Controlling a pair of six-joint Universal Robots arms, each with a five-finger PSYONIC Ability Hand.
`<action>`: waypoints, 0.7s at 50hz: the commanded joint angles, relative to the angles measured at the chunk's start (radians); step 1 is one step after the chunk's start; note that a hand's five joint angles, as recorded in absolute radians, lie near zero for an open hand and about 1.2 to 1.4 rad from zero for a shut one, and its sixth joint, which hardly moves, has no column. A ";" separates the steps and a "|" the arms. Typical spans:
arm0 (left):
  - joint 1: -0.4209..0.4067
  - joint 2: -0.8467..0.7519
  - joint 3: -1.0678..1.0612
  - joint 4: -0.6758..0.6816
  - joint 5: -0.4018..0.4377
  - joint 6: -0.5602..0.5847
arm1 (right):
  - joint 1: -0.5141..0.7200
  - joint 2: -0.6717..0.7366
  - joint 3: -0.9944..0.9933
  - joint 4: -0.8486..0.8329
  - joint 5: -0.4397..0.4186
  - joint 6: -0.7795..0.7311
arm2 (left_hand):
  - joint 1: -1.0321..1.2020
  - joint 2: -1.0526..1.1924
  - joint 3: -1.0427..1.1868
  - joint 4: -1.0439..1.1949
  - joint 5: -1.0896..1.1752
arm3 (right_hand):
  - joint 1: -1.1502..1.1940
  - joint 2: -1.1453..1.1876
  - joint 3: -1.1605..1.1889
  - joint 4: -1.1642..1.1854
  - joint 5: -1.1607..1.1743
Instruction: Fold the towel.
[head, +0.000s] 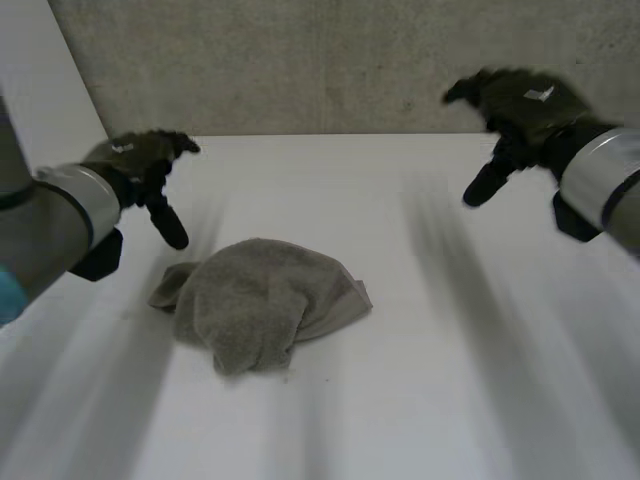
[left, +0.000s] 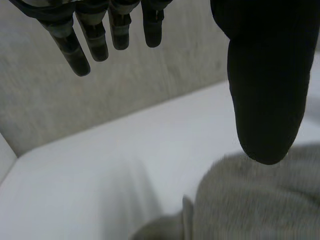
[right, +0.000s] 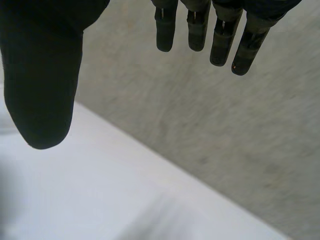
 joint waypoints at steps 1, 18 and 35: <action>0.012 -0.194 0.042 0.002 0.007 0.042 | 0.106 0.198 -0.025 0.002 -0.023 0.052 | 0.021 0.034 0.025 0.028 -0.002 | -0.042 -0.057 -0.041 -0.061 -0.054; 0.025 -0.375 0.059 0.028 0.059 0.045 | 0.261 0.715 -0.264 -0.169 -0.036 0.444 | 0.643 0.656 0.648 0.651 0.620 | 0.439 0.424 0.440 0.420 0.427; -0.105 -0.210 0.228 0.336 -0.122 -0.009 | 0.258 0.335 -0.352 -0.456 0.122 0.074 | 1.215 1.228 1.220 1.223 1.192 | 1.180 1.165 1.181 1.161 1.168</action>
